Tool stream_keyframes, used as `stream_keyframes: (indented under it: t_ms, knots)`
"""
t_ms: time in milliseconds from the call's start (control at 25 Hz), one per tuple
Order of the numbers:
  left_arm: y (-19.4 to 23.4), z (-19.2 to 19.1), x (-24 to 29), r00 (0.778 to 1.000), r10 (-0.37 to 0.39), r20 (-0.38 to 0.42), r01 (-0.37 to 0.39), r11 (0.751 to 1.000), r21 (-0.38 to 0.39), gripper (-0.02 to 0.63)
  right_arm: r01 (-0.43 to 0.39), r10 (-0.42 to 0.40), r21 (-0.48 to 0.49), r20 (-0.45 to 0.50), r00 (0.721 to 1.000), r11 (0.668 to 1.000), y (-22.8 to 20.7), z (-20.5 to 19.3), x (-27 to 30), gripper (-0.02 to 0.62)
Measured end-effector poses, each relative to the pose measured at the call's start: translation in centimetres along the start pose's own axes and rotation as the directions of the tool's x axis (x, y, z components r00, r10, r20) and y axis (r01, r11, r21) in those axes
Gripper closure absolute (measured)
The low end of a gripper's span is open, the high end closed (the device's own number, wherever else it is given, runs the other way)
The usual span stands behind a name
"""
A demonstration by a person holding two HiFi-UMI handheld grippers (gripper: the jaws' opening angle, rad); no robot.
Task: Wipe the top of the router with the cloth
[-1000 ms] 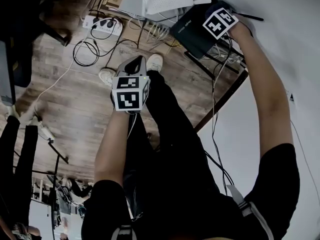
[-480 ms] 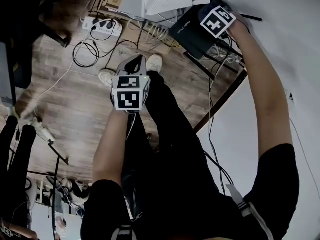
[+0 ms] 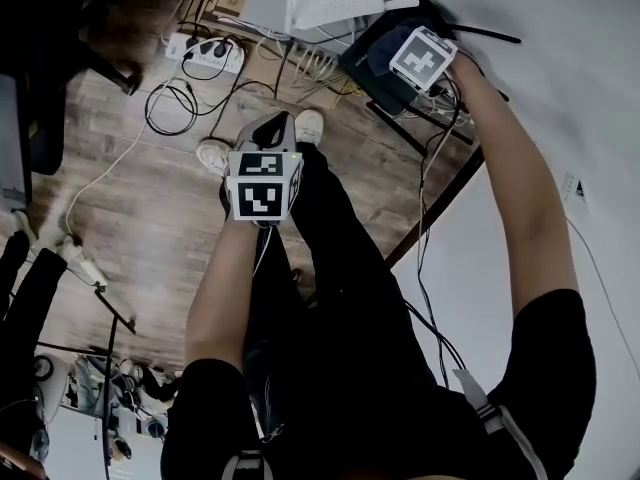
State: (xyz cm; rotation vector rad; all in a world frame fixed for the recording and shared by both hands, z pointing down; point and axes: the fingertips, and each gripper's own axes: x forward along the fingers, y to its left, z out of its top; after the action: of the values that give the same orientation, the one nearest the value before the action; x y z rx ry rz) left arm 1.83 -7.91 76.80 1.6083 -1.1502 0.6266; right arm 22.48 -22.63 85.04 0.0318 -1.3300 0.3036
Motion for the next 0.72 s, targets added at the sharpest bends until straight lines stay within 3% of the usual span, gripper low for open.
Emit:
stream_keyframes:
  t_ms: [400,720]
  knots:
    - [0.4,-1.6,-1.8,1.000,-0.007,-0.029,0.008,1.000,0.009,0.595,-0.147,0.145,-0.092,-0.028,0.989,0.985,8.9,0.7,0.2,0.551]
    - [0.6,-1.9,-2.3,0.999,-0.019,-0.041,0.021,0.998,0.053,0.595,-0.188,0.180,-0.073,-0.105,0.978,0.979,9.8,-1.1,0.8,0.551]
